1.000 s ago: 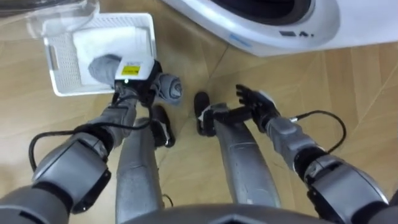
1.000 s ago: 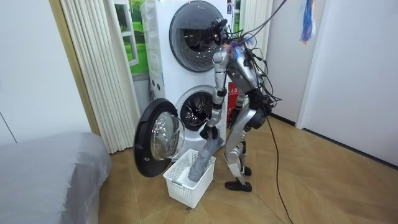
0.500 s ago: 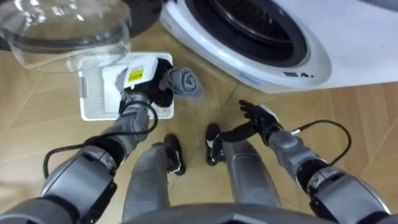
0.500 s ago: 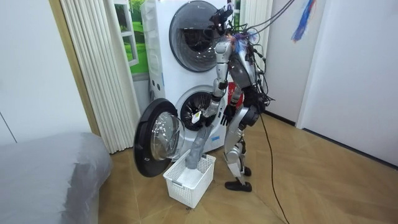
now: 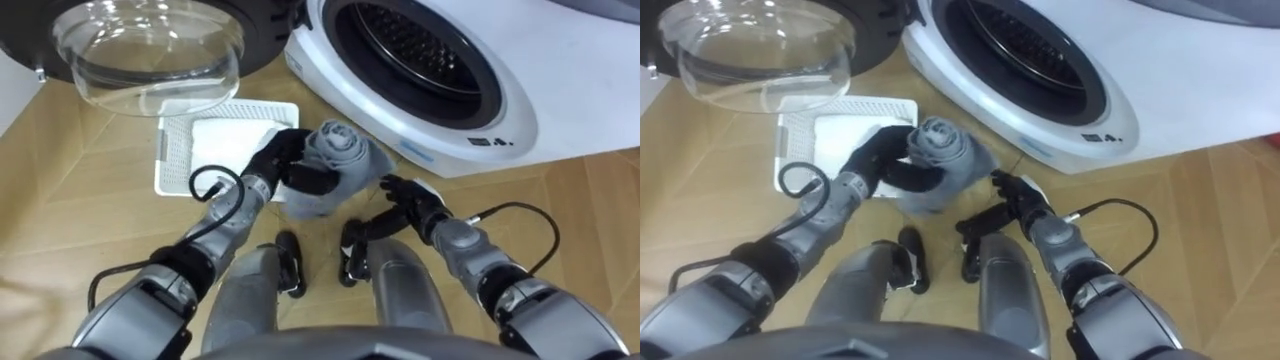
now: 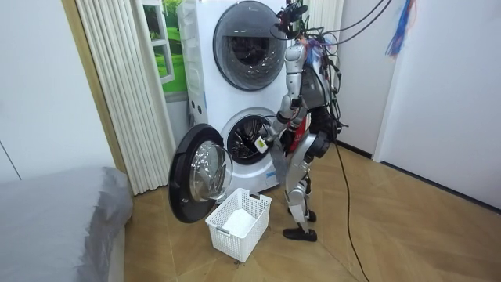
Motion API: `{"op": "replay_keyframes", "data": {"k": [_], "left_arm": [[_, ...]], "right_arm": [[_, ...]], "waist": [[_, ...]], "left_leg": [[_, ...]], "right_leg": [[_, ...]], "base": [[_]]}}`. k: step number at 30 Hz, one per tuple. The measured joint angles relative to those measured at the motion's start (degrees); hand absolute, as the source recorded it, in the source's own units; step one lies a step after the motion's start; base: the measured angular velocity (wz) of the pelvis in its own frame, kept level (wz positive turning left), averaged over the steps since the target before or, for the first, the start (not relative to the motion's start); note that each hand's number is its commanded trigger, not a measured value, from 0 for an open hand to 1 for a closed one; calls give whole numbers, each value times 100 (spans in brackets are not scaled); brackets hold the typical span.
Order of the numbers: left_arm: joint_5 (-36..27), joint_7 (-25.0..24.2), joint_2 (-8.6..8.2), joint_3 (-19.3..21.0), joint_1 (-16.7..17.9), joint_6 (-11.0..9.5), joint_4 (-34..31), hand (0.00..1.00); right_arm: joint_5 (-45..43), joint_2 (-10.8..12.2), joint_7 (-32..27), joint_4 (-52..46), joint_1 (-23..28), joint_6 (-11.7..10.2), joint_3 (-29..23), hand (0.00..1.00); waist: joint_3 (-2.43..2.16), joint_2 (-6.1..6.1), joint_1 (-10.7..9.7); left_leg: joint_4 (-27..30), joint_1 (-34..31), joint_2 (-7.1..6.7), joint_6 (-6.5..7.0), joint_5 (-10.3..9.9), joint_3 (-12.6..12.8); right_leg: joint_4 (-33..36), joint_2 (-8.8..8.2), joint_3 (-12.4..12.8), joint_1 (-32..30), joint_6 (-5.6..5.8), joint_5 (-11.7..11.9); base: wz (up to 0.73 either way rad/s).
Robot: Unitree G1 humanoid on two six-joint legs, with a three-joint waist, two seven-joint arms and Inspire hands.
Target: Put towel into washing machine
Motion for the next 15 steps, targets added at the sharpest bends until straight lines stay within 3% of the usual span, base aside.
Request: {"op": "replay_keyframes", "data": {"k": [6, 11, 14, 15], "left_arm": [[-1138, -770, -7, -285, 25, 161, -129, 100], [-1206, -976, 5, -198, 43, 483, -488, 100], [-1206, -1152, 6, -140, 42, 525, -671, 100], [-1207, -1183, 7, -119, 41, 556, -771, 100]], "right_arm": [[14, -51, 38, -36, -1, -3, -170, 0], [8, -58, 4, -39, 72, -4, -234, 0], [11, -69, -35, -59, 104, -5, -280, 0], [18, -73, -66, -57, 109, -7, -281, 52]], "waist": [[-32, -12, -19], [-53, 22, -5], [-78, 41, -2], [-81, 47, 3]], "left_leg": [[10, 8, 10, 0, 0, -20], [0, -25, 20, -7, 2, -120], [-1, -20, 16, -7, 2, -147], [23, -13, 16, -7, 2, -148]], "right_leg": [[-45, 20, -7, 28, -4, 19], [-124, 34, -104, 91, -7, 21], [-134, 31, -129, 117, -6, 22], [-134, 34, -127, 126, -5, 25]], "base": [[1], [7], [5], [0]]}}
